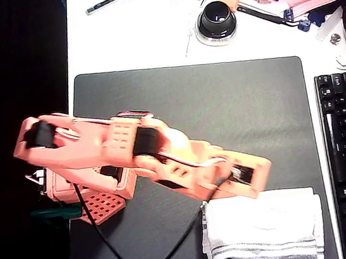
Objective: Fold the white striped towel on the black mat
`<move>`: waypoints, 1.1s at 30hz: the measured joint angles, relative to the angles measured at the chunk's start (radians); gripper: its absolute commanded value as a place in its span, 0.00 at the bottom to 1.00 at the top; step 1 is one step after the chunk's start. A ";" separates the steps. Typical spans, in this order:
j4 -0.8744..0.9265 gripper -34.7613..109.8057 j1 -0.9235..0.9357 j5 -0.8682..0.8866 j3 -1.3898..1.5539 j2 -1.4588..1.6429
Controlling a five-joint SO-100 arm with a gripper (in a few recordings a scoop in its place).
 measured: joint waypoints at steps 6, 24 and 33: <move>0.029 0.26 0.095 -0.006 -0.304 -0.411; 0.170 0.33 0.287 -0.178 -0.699 -0.982; 0.140 0.30 0.252 -0.156 -0.666 -1.000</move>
